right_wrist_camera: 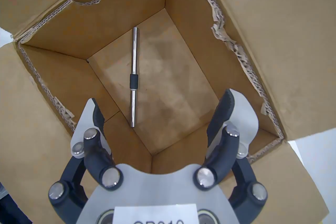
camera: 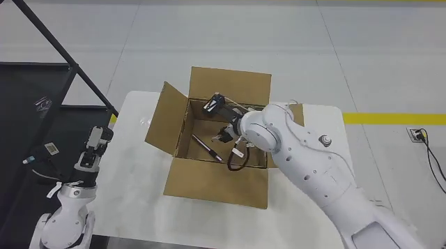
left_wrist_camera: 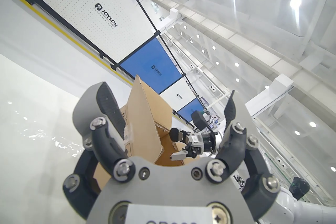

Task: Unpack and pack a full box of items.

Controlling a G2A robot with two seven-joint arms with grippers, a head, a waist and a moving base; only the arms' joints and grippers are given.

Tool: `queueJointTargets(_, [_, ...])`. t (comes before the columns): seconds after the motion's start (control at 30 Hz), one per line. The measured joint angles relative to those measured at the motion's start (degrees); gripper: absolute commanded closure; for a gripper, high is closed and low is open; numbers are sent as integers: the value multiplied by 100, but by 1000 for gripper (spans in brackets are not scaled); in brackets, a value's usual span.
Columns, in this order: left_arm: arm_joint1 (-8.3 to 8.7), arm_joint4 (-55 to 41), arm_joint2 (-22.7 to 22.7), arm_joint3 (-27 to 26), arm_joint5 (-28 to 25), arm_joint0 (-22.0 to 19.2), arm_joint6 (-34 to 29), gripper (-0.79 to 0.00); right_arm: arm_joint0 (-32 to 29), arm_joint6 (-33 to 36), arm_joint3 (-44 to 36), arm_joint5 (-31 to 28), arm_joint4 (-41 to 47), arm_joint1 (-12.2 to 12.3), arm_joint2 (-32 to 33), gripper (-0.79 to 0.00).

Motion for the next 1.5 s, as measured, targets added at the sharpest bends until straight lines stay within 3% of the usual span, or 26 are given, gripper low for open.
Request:
queueJointTargets(0.23, [31, -180, -60, 260, -13, -167, -229, -785, 543, -506, 1557, -6, 596, -681, -714, -785])
queueJointTargets(0.53, [65, -298, -96, 494, -3, -386, -415, -785, 700, -655, 2678, -349, 740, -1210, -1118, -785])
queueJointTargets(0.83, [79, -325, -47, 628, 26, -516, -444, -785, 691, -484, 3047, -887, 694, -1399, -1222, -785])
queueJointTargets(1.23, [87, -332, 11, 669, 56, -555, -394, -785, 609, 110, 3080, -1355, 530, -1448, -1270, -785])
queueJointTargets(1.37, [92, -341, 16, 684, 54, -569, -384, -785, 590, 208, 3032, -1351, 509, -1454, -1247, -785])
queueJointTargets(1.5, [95, -355, 19, 703, 70, -588, -362, -785, 598, -205, 3031, -927, 476, -1446, -1141, -785])
